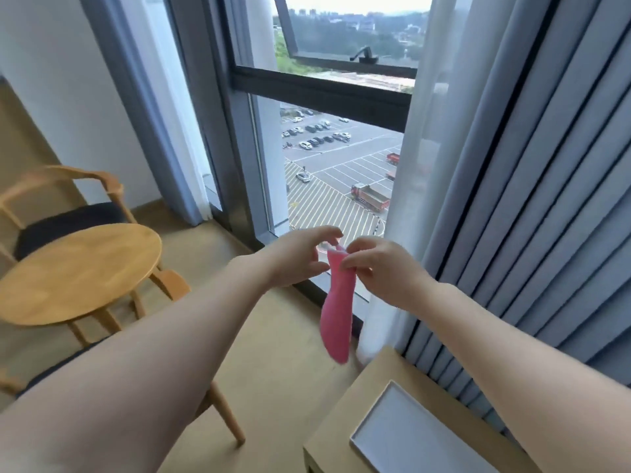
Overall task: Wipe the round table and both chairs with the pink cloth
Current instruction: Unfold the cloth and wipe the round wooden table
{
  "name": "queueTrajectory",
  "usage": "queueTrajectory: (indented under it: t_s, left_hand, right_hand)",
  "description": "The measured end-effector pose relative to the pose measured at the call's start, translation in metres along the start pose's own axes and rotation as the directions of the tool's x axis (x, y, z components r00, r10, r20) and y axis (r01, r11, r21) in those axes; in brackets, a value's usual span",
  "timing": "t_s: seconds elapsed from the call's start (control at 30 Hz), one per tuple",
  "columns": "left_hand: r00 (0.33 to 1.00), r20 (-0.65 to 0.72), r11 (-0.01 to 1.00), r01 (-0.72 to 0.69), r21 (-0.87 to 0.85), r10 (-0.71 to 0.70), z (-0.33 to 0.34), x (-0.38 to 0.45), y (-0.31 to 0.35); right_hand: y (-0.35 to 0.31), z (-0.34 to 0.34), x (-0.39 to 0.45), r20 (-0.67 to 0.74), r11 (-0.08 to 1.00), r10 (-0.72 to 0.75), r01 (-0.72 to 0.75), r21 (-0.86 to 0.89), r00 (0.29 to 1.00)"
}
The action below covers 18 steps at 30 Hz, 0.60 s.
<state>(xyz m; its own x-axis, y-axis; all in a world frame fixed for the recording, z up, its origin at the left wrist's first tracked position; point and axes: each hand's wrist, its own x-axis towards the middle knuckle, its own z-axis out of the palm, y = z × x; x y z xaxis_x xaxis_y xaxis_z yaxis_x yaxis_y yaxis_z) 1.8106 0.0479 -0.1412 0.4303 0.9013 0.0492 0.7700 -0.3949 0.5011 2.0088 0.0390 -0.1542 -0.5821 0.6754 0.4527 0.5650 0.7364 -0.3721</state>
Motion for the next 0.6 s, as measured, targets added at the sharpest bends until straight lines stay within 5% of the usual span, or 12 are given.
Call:
queueTrajectory:
  t_s: [0.33,0.6]
  left_hand:
    - [0.896,-0.336,0.947,0.320,0.031,-0.291,-0.072,-0.229,-0.034]
    - [0.734,-0.452,0.824,0.566,-0.005,-0.507,-0.124,-0.417,-0.079]
  right_hand:
    - [-0.185,0.051,0.061,0.154,0.879,-0.477,0.473,0.067,0.865]
    - [-0.344,0.138,0.097,0.219,0.798,-0.603,0.582,0.160,0.767]
